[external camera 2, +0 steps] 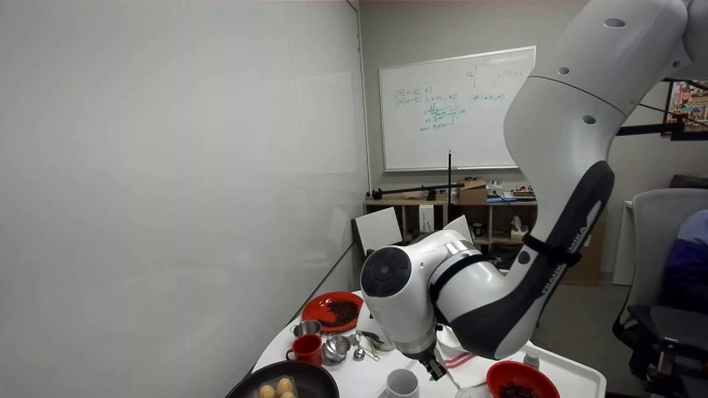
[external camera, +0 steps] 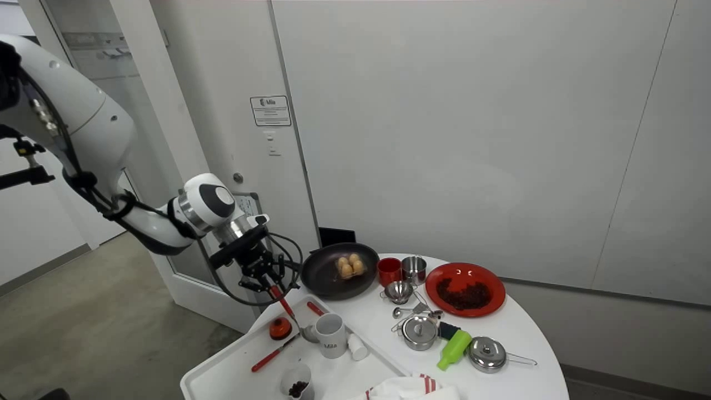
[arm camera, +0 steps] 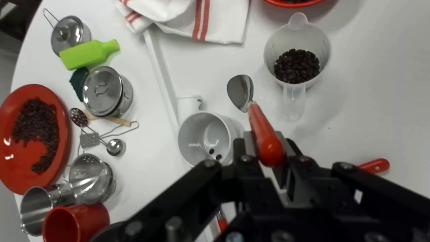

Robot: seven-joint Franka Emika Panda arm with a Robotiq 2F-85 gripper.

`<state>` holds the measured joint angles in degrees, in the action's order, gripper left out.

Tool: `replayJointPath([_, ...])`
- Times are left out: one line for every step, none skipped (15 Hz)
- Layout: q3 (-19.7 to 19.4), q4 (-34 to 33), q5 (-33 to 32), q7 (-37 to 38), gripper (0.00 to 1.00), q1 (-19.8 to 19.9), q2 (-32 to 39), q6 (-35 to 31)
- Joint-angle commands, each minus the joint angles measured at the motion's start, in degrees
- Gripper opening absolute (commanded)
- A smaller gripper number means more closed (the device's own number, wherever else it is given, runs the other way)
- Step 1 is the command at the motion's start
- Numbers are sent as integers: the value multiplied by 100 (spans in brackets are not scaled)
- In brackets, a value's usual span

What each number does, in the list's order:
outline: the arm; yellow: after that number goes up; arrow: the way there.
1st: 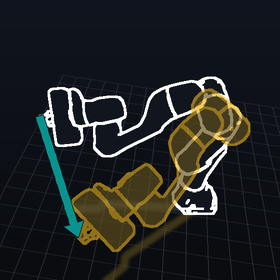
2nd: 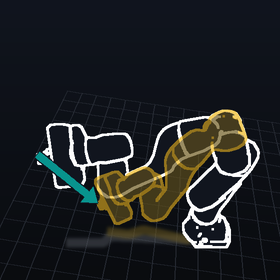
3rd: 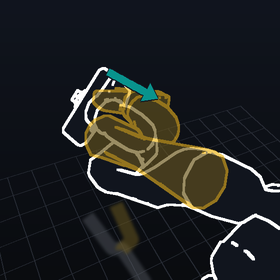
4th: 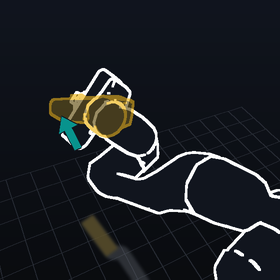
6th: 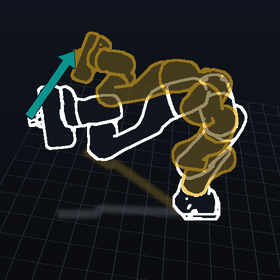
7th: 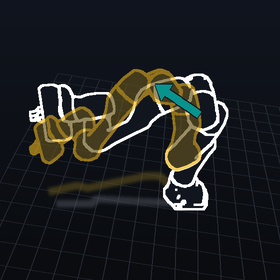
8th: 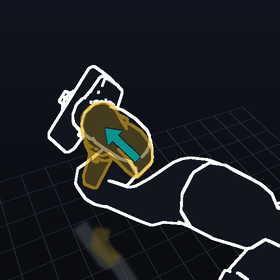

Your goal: Take the spoon out of the grey mug and set it down on the table

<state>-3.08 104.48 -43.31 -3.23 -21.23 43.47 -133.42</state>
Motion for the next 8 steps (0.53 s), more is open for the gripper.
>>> replayJointPath([-120, 217, -635, 940, 8, -163, -144, 320])
replayJointPath([-123, 209, -767, 1245, 8, -181, -128, 428])
replayJointPath([-106, 209, -863, 1559, 8, -184, -123, 521])
replayJointPath([-109, 206, -975, 1920, 8, -210, -121, 610])
replayJointPath([-113, 212, -1083, 2350, 8, -225, -124, 617])
replayJointPath([-97, 208, -1153, 2684, 8, -228, -119, 682])
replayJointPath([-76, 198, -1198, 2982, 8, -226, -111, 748])
replayJointPath([-33, 224, -1216, 3203, 8, -190, -129, 759])
